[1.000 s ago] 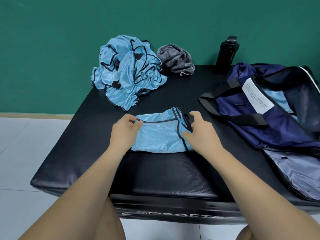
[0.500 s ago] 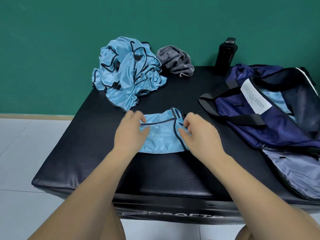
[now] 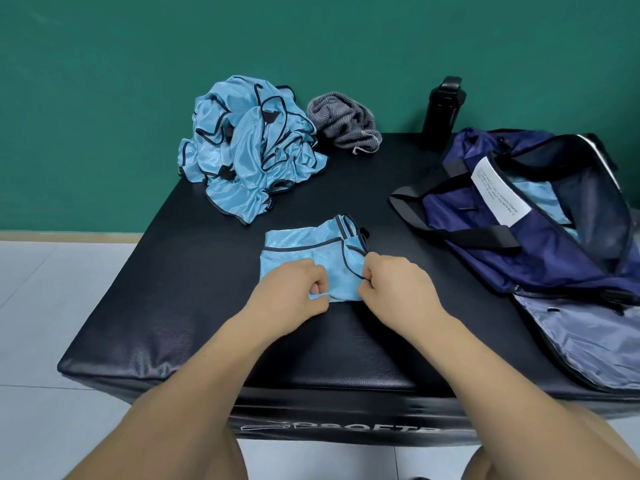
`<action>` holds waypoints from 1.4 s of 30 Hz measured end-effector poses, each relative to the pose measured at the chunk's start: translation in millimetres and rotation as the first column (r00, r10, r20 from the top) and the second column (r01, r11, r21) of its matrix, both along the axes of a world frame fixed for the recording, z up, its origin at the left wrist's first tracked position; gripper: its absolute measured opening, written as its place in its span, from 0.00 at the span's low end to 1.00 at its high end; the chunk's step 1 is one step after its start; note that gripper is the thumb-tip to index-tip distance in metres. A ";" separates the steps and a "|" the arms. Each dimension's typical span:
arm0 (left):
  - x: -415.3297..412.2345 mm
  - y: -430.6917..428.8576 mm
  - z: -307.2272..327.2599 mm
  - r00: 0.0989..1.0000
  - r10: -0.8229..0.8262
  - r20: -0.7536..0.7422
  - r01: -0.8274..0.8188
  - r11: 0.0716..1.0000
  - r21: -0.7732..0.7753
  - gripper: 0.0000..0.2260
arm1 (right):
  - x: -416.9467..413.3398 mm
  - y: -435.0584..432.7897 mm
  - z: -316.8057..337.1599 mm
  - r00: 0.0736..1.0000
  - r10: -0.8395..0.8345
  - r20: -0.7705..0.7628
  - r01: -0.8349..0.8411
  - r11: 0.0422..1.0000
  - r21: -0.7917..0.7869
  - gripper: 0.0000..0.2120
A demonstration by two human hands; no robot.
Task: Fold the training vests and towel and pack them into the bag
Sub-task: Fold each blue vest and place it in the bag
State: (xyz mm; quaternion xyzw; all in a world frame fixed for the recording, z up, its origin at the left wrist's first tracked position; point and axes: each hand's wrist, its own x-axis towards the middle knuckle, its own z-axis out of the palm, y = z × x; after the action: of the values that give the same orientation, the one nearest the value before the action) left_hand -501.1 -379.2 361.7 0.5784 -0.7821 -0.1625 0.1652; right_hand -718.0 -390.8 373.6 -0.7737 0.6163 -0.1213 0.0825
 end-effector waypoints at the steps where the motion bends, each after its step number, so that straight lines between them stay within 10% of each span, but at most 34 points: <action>1: 1.5 -1.0 0.8 0.999 0.022 -0.043 -0.021 1.000 0.006 0.05 | -4.4 -1.7 2.6 0.999 -0.027 0.025 0.026 1.000 0.010 0.02; 14: 16.4 -4.0 7.4 0.933 0.109 -0.343 -0.121 0.993 -0.012 0.08 | -21.8 0.2 24.0 0.976 -0.155 0.153 0.122 0.971 0.204 0.27; 33: 8.3 0.0 8.3 0.942 0.059 -0.330 -0.064 0.998 -0.005 0.07 | -22.9 -4.6 20.6 0.960 -0.162 0.230 0.188 0.977 -0.100 0.04; 42: 4.3 0.0 1.3 0.973 0.027 -0.230 0.007 0.989 0.147 0.07 | -30.5 -12.3 2.6 0.998 -0.046 0.053 0.040 0.995 0.095 0.17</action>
State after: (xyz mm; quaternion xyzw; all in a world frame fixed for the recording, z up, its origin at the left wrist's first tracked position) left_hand -496.8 -379.2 363.0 0.5701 -0.7404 -0.2852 0.2130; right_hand -748.4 -403.1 376.2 -0.7520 0.6353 -0.1152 0.1329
